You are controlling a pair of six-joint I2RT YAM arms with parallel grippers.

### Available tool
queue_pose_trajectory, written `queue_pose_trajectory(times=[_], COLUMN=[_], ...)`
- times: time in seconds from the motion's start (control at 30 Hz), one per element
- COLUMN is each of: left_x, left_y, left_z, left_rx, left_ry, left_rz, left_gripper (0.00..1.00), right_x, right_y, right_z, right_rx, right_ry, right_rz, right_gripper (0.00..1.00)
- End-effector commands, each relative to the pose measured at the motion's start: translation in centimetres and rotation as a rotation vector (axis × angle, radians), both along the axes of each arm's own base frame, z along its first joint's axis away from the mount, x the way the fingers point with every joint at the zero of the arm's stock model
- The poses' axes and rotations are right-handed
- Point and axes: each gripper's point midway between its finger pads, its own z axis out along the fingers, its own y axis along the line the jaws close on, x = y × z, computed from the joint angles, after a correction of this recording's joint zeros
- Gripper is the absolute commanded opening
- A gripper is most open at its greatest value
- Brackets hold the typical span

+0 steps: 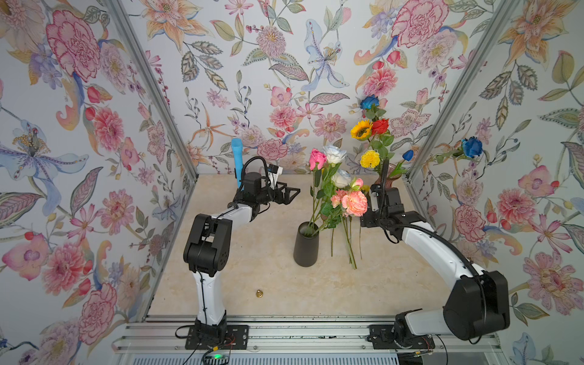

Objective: Pick out yellow flowers from the vase
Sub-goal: Pick up the flower from the vase.

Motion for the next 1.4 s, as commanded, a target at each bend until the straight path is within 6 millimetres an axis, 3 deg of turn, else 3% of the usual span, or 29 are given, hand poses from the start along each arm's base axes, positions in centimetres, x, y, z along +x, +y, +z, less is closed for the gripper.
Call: queue_pose_trajectory(times=[0.0, 0.13, 0.27, 0.57, 0.7, 0.87, 1.0, 1.37], left_x=[-0.9, -1.5, -2.0, -2.3, -2.3, -2.3, -2.1, -1.9], left_y=[-0.3, 0.0, 0.2, 0.9, 0.7, 0.9, 1.0, 1.2], left_z=[1.4, 1.5, 1.3, 2.1, 2.4, 2.6, 2.6, 2.6], left_rx=[-0.014, -0.017, 0.002, 0.024, 0.021, 0.021, 0.025, 0.036], left_ry=[-0.046, -0.065, -0.082, -0.115, -0.122, -0.126, -0.126, -0.124], left_rz=[-0.018, -0.022, -0.022, -0.016, -0.022, -0.02, -0.017, -0.012], left_gripper=[1.0, 1.0, 1.0, 1.0, 1.0, 1.0, 1.0, 1.0], right_x=[1.3, 2.1, 3.9, 9.1, 11.5, 14.0, 14.9, 15.1], right_y=[-2.5, -3.2, -2.0, -0.1, -0.3, -0.5, -0.9, -1.2], right_z=[3.2, 5.7, 6.7, 9.3, 10.8, 11.0, 10.9, 11.1], right_rx=[0.073, 0.175, 0.163, -0.043, -0.107, -0.177, -0.194, -0.197], right_ry=[-0.205, -0.354, -0.409, -0.528, -0.6, -0.627, -0.648, -0.661], right_rz=[-0.067, 0.013, 0.101, 0.145, 0.117, 0.093, 0.068, 0.058], right_gripper=[0.91, 0.94, 0.94, 0.86, 0.82, 0.77, 0.69, 0.3])
